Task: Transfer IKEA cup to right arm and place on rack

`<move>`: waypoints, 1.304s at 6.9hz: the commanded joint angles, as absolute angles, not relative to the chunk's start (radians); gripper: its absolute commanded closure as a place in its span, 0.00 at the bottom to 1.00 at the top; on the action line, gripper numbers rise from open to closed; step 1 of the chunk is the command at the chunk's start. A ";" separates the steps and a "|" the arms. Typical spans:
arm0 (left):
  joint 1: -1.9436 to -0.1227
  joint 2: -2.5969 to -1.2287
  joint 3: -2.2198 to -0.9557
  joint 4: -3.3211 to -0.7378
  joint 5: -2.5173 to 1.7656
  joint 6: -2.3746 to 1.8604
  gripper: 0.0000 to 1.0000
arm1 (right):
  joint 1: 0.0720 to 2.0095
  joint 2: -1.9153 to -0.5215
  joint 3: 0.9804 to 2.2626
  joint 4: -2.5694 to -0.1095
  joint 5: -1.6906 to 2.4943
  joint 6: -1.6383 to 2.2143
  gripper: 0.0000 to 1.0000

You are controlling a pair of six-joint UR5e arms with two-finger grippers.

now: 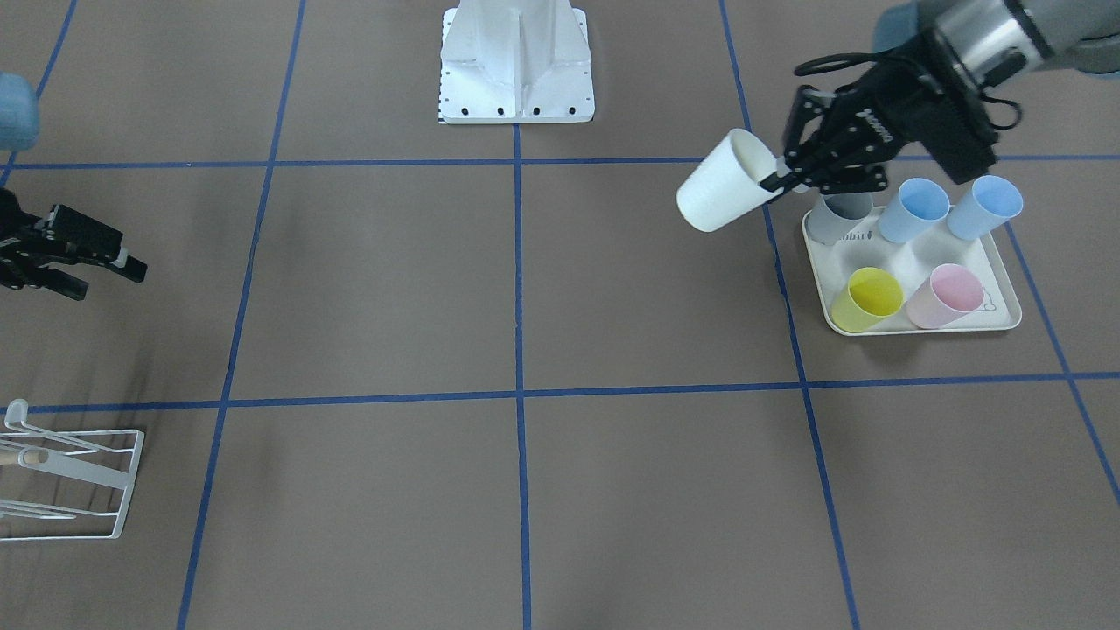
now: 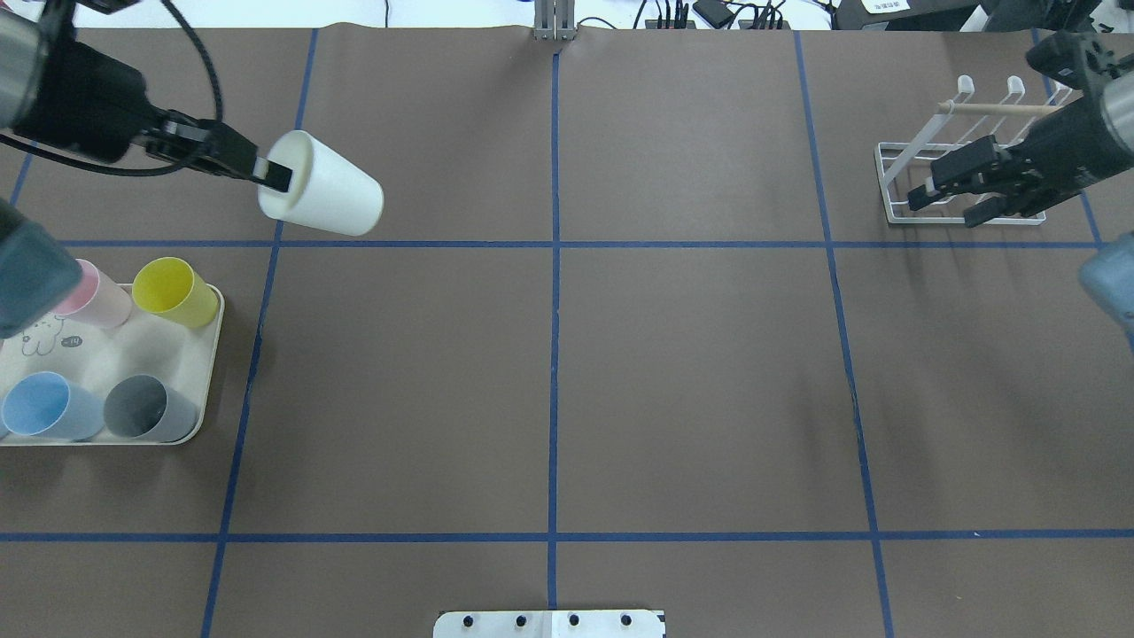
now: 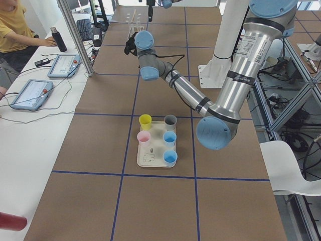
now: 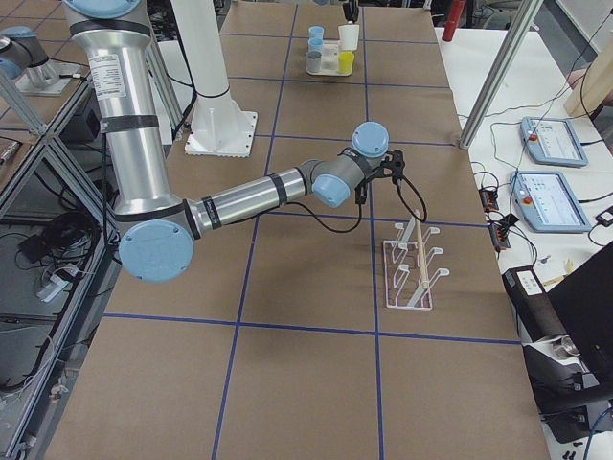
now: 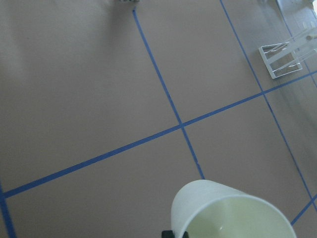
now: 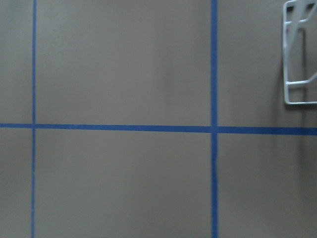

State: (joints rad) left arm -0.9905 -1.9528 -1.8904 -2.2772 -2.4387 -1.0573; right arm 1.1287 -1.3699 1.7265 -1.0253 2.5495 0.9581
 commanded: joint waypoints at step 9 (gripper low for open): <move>-0.787 -2.052 -1.660 -3.156 -2.129 -1.903 1.00 | 0.614 -1.177 1.713 0.096 1.858 2.066 0.01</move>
State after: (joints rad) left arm -0.7910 -2.0426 -1.6848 -3.0709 -2.1511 -1.8457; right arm 0.6426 -1.1862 1.7126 -0.0235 1.9303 1.9710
